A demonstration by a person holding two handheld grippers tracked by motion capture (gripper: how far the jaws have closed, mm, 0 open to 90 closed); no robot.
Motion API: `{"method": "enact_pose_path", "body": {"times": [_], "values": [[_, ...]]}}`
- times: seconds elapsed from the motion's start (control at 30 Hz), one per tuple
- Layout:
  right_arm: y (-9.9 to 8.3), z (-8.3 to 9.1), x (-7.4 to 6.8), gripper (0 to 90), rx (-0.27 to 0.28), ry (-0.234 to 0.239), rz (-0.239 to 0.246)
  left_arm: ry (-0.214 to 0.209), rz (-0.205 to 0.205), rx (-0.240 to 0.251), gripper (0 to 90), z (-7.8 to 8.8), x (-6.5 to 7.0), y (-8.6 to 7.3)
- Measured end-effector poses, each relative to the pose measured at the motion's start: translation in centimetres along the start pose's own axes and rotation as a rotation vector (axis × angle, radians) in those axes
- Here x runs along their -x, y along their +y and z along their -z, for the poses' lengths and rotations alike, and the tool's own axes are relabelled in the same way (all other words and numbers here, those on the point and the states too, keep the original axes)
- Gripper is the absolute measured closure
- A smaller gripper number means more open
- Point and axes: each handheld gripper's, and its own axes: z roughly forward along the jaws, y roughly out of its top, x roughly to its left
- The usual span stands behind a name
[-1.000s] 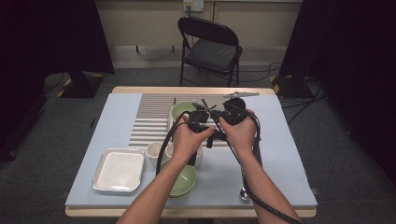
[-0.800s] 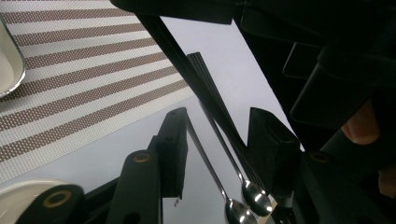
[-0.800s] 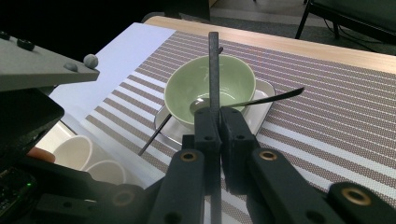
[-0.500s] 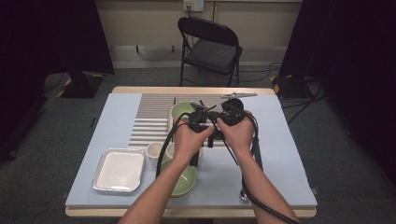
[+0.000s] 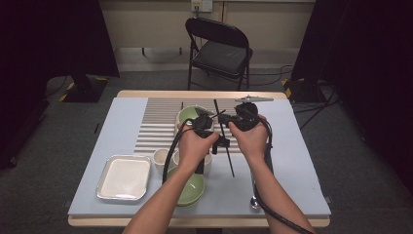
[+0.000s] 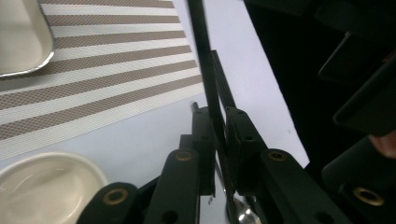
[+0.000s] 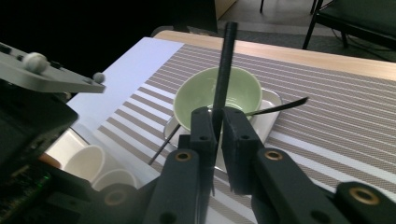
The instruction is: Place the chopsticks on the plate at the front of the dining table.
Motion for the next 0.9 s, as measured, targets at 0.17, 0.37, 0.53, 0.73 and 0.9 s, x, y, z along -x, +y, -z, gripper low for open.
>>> {"method": "enact_pose_path", "body": {"times": [0.17,0.37,0.53,0.73,0.9], "values": [[-0.1,0.4,0.8,79.4,0.005,-0.033,0.023,-0.003,0.009,-0.013,86.0,0.3,-0.2,0.1],[-0.5,0.5,1.5,77.9,0.010,-0.032,0.024,0.014,-0.007,-0.031,86.1,0.4,0.0,0.2],[-0.7,0.6,1.8,75.8,0.004,-0.039,0.033,0.028,-0.022,-0.040,86.2,0.5,0.1,0.2],[-0.9,0.8,2.2,73.4,0.006,-0.026,0.028,0.035,-0.024,-0.050,86.3,0.6,0.4,0.3],[-1.0,0.8,2.3,69.1,0.001,-0.034,0.027,0.038,-0.036,-0.062,86.3,0.6,0.3,0.3]]}}
